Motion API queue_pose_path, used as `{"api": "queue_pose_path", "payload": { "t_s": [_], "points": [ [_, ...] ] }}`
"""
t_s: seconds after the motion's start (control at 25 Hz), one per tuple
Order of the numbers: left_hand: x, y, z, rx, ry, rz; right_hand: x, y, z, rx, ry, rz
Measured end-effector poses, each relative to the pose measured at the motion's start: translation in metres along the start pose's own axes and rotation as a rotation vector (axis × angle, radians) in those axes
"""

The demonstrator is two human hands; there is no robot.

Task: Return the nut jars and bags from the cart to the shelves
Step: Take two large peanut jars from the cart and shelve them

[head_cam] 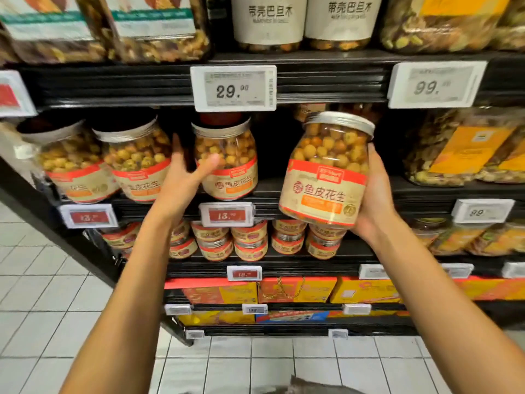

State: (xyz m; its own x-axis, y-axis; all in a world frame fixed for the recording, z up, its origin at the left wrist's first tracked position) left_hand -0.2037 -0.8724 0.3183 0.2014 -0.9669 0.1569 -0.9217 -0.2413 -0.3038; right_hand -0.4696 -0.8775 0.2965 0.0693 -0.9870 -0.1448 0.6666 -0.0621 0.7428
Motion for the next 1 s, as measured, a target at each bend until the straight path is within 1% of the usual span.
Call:
{"api": "queue_pose_path", "payload": {
  "t_s": [0.04, 0.08, 0.12, 0.16, 0.24, 0.28, 0.32, 0.44, 0.52, 0.6, 0.64, 0.68, 0.76, 0.8, 0.88, 1.0],
  "points": [
    [-0.021, -0.009, -0.002, 0.025, 0.010, -0.245, 0.004, -0.001, 0.003, -0.030, -0.014, -0.009],
    [-0.046, -0.010, -0.007, 0.009, 0.059, -0.432, 0.009, 0.000, 0.005, -0.057, -0.032, -0.010],
    [-0.063, 0.001, -0.015, -0.032, 0.115, -0.451, 0.013, 0.004, 0.008, -0.080, -0.043, 0.001],
    [-0.070, 0.021, -0.026, -0.077, 0.147, -0.347, 0.018, 0.010, 0.010, -0.104, -0.056, 0.013],
    [-0.066, 0.071, -0.043, -0.118, 0.132, -0.042, 0.034, 0.016, 0.014, -0.169, -0.096, -0.007],
    [-0.060, 0.089, -0.047, -0.125, 0.114, 0.032, 0.043, 0.021, 0.016, -0.211, -0.111, -0.023],
    [-0.051, 0.100, -0.048, -0.142, 0.099, 0.040, 0.052, 0.024, 0.017, -0.246, -0.119, -0.034],
    [-0.037, 0.114, -0.032, -0.183, 0.056, -0.036, 0.079, 0.026, 0.018, -0.343, -0.140, -0.074],
    [-0.036, 0.118, -0.015, -0.156, 0.023, -0.050, 0.093, 0.022, 0.024, -0.553, -0.163, -0.113],
    [-0.032, 0.114, -0.006, -0.131, 0.013, -0.093, 0.097, 0.012, 0.033, -0.772, -0.233, -0.172],
    [-0.028, 0.112, -0.003, -0.142, 0.002, -0.114, 0.097, 0.001, 0.036, -0.779, -0.260, -0.193],
    [-0.023, 0.111, -0.001, -0.159, -0.015, -0.118, 0.094, -0.009, 0.034, -0.709, -0.261, -0.180],
    [-0.015, 0.115, -0.001, -0.174, -0.046, -0.096, 0.084, -0.022, 0.023, -0.537, -0.210, -0.114],
    [-0.014, 0.118, -0.003, -0.171, -0.060, -0.092, 0.080, -0.025, 0.018, -0.494, -0.182, -0.094],
    [-0.015, 0.122, -0.004, -0.158, -0.080, -0.113, 0.075, -0.026, 0.015, -0.500, -0.159, -0.100],
    [-0.019, 0.120, -0.009, -0.156, -0.063, -0.121, 0.076, -0.020, 0.017, -0.551, -0.120, -0.094]
  ]
}}
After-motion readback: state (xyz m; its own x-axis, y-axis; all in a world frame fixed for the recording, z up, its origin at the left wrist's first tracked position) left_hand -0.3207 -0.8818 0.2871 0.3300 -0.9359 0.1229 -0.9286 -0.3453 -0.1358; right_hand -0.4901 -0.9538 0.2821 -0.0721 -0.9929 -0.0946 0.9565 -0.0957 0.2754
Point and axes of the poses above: each hand's wrist, its own x-axis towards the middle knuckle, its own y-axis out of the palm, z = x × y, the point moved 7 cm from there along x, towards the middle knuckle, and after that the axes turned 12 degrees about x, right-handed, at the moved point
